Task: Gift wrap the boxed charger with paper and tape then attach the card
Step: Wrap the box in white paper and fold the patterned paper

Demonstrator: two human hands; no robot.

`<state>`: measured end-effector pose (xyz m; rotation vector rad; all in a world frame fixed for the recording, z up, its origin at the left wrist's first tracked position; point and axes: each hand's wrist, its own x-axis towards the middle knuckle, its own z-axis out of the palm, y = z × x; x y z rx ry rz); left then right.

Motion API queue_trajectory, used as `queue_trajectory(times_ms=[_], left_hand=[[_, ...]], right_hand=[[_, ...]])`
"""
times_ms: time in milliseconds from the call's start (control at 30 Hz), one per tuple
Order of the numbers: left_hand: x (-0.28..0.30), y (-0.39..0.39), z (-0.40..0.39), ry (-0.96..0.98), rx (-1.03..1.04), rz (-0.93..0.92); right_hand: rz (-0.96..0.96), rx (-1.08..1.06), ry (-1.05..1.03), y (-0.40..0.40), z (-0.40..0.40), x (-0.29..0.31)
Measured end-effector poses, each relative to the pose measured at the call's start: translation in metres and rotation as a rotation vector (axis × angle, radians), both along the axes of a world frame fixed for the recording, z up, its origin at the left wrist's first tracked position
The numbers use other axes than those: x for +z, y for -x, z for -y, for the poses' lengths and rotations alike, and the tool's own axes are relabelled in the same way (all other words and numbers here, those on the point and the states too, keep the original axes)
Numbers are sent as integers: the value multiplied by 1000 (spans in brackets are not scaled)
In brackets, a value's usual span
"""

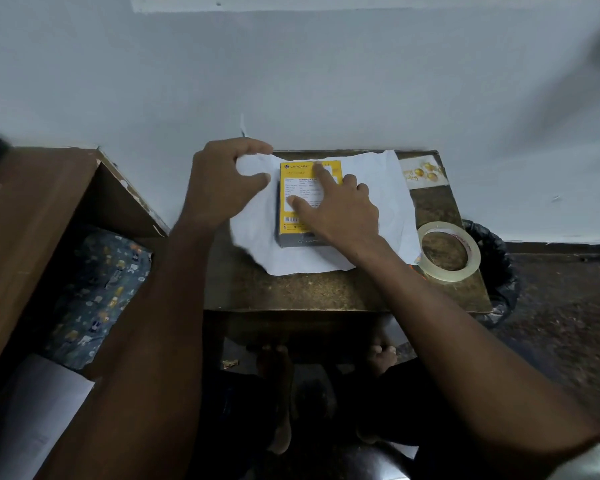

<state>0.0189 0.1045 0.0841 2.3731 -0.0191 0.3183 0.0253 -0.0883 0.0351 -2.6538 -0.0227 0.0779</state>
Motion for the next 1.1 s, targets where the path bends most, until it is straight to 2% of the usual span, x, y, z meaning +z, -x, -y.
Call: queue_trajectory(times_ms=[200,433,533,700,767,933,1100], left_hand=[[0,-4,44,70,2,-31],[1,-9,54,74,-32,-63],[-4,-10,51,146,-27,-96],[-8,-9,36,472,0,-204],[-10,-4,40,545,-26,-231],[-29,-5,58,468,-98,-200],[-45,-14,61,575,-104,-275]], right_hand=[[-25,25,4,-4,6,1],[-68,47,-1,-7,10,2],[-84,51,-22,-8,12,3],[-167,56,-165,-6,17,9],[-197,74,-203,-6,19,13],[-261,98,-252,-5,23,22],[-316,133,-351,-11,34,23]])
